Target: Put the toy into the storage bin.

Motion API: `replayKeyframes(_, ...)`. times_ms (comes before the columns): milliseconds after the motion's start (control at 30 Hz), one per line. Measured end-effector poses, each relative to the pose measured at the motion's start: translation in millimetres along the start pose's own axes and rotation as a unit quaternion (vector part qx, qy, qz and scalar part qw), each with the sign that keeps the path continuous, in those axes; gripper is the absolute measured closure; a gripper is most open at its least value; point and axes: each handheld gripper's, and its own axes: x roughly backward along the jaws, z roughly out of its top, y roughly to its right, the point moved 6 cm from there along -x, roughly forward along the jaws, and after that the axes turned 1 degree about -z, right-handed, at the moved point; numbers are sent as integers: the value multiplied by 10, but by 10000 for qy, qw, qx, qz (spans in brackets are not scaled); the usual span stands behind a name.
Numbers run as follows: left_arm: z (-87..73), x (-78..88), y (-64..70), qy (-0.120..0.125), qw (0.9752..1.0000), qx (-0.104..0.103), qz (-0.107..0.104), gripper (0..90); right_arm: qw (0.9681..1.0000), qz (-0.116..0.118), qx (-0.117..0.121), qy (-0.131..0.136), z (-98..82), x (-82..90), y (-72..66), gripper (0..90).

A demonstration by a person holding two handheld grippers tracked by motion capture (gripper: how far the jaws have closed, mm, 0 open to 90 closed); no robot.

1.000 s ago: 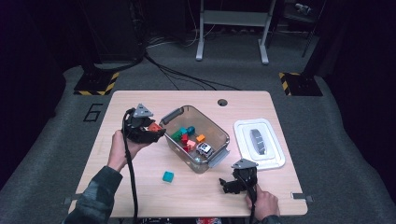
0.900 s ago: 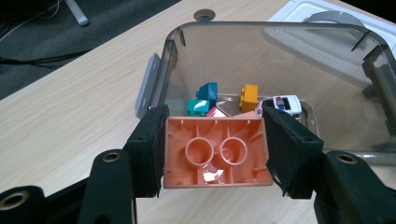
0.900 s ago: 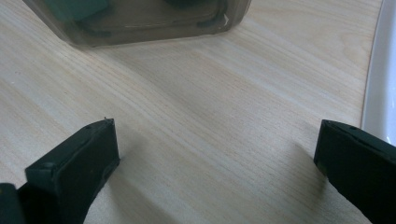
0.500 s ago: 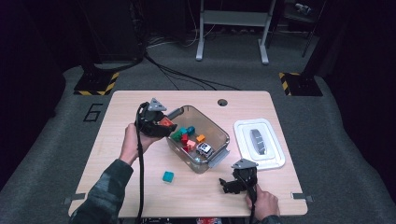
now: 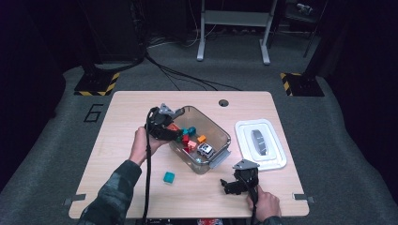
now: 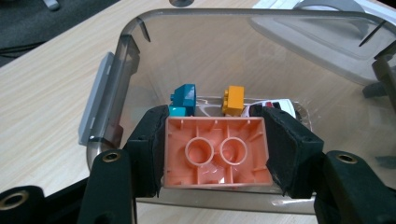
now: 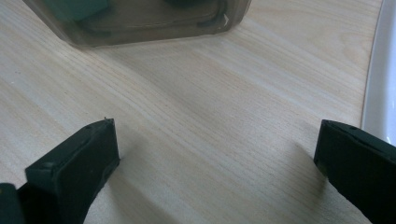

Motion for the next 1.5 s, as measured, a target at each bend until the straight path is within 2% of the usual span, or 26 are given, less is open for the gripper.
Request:
replayKeyframes(167, -41, -96, -5, -170, 9998, -12, -50, 435, 10000, 0, 1, 0, 0, 0, 0, 0)
replayKeyframes(233, -66, -125, 2, -284, 9995, -78, -93, 435, 10000, 1, -2, -1, 0, 0, 0, 0)
replayKeyframes(433, -92, -165, 34, -418, 9988, -164, -181, 434, 10000, 3, -2, -2, 0, 0, 0, 0)
replayKeyframes(633, -118, -218, 55, -533, 9981, -228, -185, 431, 10000, 2, -1, -1, 0, 0, 0, 0)
replayKeyframes(700, -123, -210, 59, -523, 9983, -184, -199, 425, 10000, 1, 1, 0, 0, 0, 0, 0)
replayKeyframes(933, -151, -33, 31, -274, 9995, -120, -115, 218, 10000, 1, 2, 0, 0, 0, 1, 0)
replayKeyframes(1133, -244, 183, 15, 8, 10000, -13, -18, 145, 10000, 2, 3, -1, 0, 0, 0, 0)
replayKeyframes(1267, -400, 308, 8, 107, 9999, 74, 90, 103, 10000, 3, 1, -1, 0, 0, 0, 0)
replayKeyframes(1367, -534, 359, 2, 197, 9995, 212, 150, 80, 10000, 2, 3, 0, 0, 0, 0, 0)
replayKeyframes(1500, -740, 361, -20, 115, 9989, 362, 274, 35, 10000, 1, 2, 0, 0, 0, 0, 0)
